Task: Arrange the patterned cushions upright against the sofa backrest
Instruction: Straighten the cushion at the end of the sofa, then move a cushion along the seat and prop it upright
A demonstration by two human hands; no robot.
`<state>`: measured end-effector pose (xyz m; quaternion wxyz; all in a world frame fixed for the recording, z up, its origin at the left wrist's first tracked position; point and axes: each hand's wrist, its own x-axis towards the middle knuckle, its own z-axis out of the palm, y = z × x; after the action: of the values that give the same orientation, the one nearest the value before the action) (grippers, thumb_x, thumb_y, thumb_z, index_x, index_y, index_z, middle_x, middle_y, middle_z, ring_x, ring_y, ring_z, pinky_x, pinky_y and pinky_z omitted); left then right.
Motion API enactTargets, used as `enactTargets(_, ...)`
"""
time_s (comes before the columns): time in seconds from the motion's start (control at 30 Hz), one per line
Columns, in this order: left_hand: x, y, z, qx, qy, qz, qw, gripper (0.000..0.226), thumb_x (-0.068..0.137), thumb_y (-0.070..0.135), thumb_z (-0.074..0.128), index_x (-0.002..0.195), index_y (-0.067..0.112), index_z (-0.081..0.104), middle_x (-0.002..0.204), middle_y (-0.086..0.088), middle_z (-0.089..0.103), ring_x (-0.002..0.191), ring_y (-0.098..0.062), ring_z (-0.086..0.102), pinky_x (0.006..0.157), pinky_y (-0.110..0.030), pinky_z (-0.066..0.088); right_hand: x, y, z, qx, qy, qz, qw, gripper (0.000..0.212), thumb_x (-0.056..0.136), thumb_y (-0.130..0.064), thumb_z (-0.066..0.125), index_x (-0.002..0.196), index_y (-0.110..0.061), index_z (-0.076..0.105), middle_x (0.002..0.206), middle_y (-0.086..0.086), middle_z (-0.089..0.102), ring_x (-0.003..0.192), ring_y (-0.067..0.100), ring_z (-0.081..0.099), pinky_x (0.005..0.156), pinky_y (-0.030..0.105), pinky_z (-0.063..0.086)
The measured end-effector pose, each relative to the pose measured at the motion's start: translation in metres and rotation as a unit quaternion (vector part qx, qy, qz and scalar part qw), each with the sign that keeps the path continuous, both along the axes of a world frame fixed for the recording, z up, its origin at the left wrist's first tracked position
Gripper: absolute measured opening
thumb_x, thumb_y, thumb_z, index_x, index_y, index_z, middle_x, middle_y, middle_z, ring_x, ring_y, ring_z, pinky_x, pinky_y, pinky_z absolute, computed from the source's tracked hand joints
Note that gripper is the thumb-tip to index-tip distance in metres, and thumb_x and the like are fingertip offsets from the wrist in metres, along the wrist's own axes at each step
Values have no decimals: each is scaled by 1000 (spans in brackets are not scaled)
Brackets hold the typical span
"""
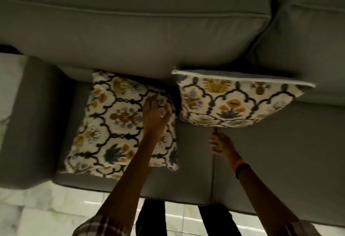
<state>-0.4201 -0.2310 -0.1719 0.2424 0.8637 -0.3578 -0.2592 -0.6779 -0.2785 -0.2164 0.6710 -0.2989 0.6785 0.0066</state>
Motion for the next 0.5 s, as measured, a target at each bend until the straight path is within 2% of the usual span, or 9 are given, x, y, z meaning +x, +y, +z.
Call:
enactTargets(0.1,71,36,7,-28,-140,8,990,70,82,36,68,142,7,45,148,-28,41,139,-47,36,110,-64,34,83,36,6,-35,-61,32,997,40,108,-30,47,143,-14,50,144,11,55,135,31,53,109,44,44)
enactTargets(0.17,118,57,3,26,-163,28,986,80,81,48,67,144,9,40,153,-26,36,143,-47,29,114,-68,22,133,51,2,-74,-89,30,993,36,101,-42,55,132,-24,56,136,3,60,122,20,59,94,31,49)
enactTargets(0.23,158,79,-7,107,-104,95,984,94,79,67,62,150,15,30,161,-19,23,148,-41,19,115,-65,16,171,59,-14,-72,-108,-4,992,59,88,-58,61,137,-26,57,136,4,63,116,20,64,85,30,54)
enactTargets(0.27,173,90,-10,125,-39,146,981,100,77,73,60,152,18,24,162,-16,20,148,-40,20,115,-63,18,184,61,-23,-67,-121,-19,990,63,89,-59,61,143,-27,53,141,4,62,120,22,63,88,34,54)
enactTargets(0.33,199,109,-22,103,99,229,963,107,73,78,58,155,23,17,160,-14,29,143,-39,33,116,-58,28,200,59,-31,-71,-151,-34,985,60,94,-55,60,145,-26,54,143,2,63,122,22,65,90,35,55)
enactTargets(0.4,219,128,-25,41,186,252,949,104,68,84,57,151,26,30,150,-8,48,135,-34,48,113,-53,37,216,56,-24,-71,-182,-49,979,69,87,-59,69,146,-25,56,144,4,64,129,25,63,101,42,56)
enactTargets(0.47,228,145,-21,-35,243,263,933,87,70,81,60,139,30,49,137,1,61,124,-21,59,108,-43,45,228,57,-9,-108,-205,-55,971,71,86,-57,73,148,-29,53,149,3,59,138,25,56,116,53,42)
enactTargets(0.5,229,153,-17,-72,260,267,925,73,74,76,62,133,33,54,131,5,64,119,-16,62,104,-38,49,233,59,1,-138,-213,-56,966,70,87,-54,73,149,-30,52,151,2,57,140,25,54,119,54,37)
